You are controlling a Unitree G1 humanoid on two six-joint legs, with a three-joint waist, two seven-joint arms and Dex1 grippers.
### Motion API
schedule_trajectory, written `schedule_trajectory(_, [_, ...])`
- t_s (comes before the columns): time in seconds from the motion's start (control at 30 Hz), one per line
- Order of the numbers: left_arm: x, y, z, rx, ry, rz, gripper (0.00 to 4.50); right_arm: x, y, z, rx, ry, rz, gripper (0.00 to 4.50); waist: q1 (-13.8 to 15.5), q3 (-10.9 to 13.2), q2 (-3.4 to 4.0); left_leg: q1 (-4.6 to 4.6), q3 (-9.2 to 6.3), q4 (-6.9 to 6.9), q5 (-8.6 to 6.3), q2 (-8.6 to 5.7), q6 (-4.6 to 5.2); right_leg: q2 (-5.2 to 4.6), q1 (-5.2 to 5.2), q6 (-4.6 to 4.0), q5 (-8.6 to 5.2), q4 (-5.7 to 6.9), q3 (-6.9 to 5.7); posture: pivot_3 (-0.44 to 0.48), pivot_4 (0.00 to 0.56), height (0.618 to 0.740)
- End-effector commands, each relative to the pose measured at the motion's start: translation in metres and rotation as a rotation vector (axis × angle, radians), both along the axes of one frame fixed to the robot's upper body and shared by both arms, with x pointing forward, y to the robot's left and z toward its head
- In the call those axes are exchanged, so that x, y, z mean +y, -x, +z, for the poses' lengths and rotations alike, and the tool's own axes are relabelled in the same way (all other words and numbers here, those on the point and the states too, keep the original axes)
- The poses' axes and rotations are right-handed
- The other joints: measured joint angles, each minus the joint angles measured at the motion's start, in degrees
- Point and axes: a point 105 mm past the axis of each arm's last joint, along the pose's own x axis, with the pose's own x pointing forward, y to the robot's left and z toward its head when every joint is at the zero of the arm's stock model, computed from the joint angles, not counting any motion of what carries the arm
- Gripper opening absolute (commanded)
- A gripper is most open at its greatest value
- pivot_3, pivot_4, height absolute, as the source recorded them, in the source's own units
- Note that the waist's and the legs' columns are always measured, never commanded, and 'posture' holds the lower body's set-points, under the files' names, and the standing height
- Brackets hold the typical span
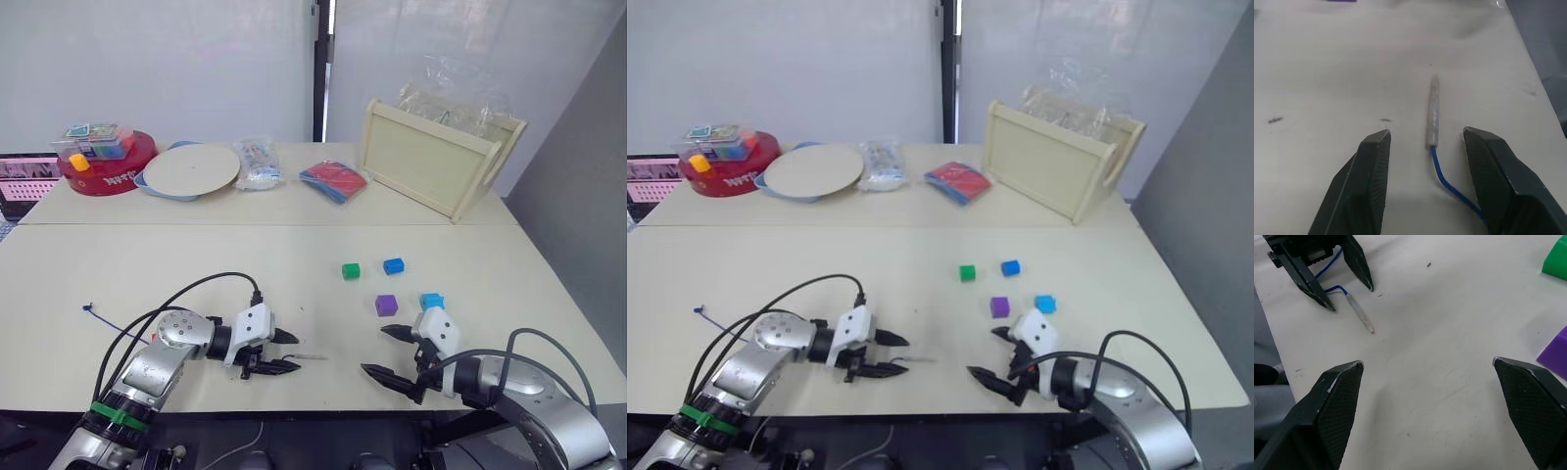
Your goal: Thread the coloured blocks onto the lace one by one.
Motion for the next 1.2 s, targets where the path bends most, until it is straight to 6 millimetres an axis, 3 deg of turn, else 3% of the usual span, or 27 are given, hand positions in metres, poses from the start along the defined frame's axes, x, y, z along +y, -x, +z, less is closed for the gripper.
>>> schedule_trajectory(0.03, [0.002, 0.004, -0.007, -0.028, -0.063, -0.035, 2.52, 0.005, 0.002, 0.01, -0.035, -0.017, 0.029, 4.5, 0.0, 0.0, 0.0, 0.01, 0.0, 0.0, 0.0, 0.0, 0.0, 0.0, 0.01, 0.0, 0.0, 0.0, 0.0, 0.0, 0.15, 0.74])
schedule_trajectory(0.13, [0.001, 0.003, -0.014, -0.019, -0.085, -0.026, 2.52, 0.005, 0.001, 0.011, -0.039, -0.017, 0.027, 4.5, 0.0, 0.0, 0.01, 0.02, 0.01, 0.0, 0.0, 0.0, 0.0, 0.0, 0.02, 0.0, 0.0, 0.0, 0.0, 0.0, 0.15, 0.74])
schedule_trajectory(0.4, [-0.009, 0.004, -0.016, 0.027, -0.069, -0.032, 0.05, 0.003, 0.002, 0.01, -0.034, -0.012, 0.015, 4.5, 0.4, 0.0, 0.03, 0.18, 0.0, 0.0, -0.01, -0.02, 0.01, -0.02, 0.23, 0.01, -0.01, -0.07, -0.01, 0.0, 0.15, 0.74])
schedule_trajectory(0.7, [-0.015, -0.001, -0.005, 0.011, -0.039, -0.041, 0.02, -0.002, 0.003, 0.009, -0.032, -0.027, -0.045, 4.5, 1.1, 0.0, 0.04, 0.17, 0.0, 0.03, -0.01, -0.06, 0.01, -0.06, 0.27, 0.02, -0.01, -0.1, -0.01, 0.0, 0.15, 0.74])
schedule_trajectory(0.93, [0.006, -0.003, 0.027, 0.002, -0.102, -0.016, 0.02, -0.029, 0.006, 0.006, -0.038, -0.058, -0.254, 4.5, 0.8, 0.0, 0.03, 0.19, 0.0, -0.01, -0.01, -0.03, 0.01, -0.03, 0.27, 0.02, -0.01, -0.08, -0.02, 0.0, 0.15, 0.74])
schedule_trajectory(1.2, [0.023, 0.01, 0.033, 0.077, -0.197, 0.016, 0.02, -0.065, 0.004, 0.003, -0.108, -0.074, -0.594, 4.5, 0.8, 0.0, 0.04, 0.2, 0.02, -0.05, -0.01, -0.02, 0.01, -0.04, 0.26, 0.02, -0.01, -0.09, 0.0, 0.0, 0.15, 0.74])
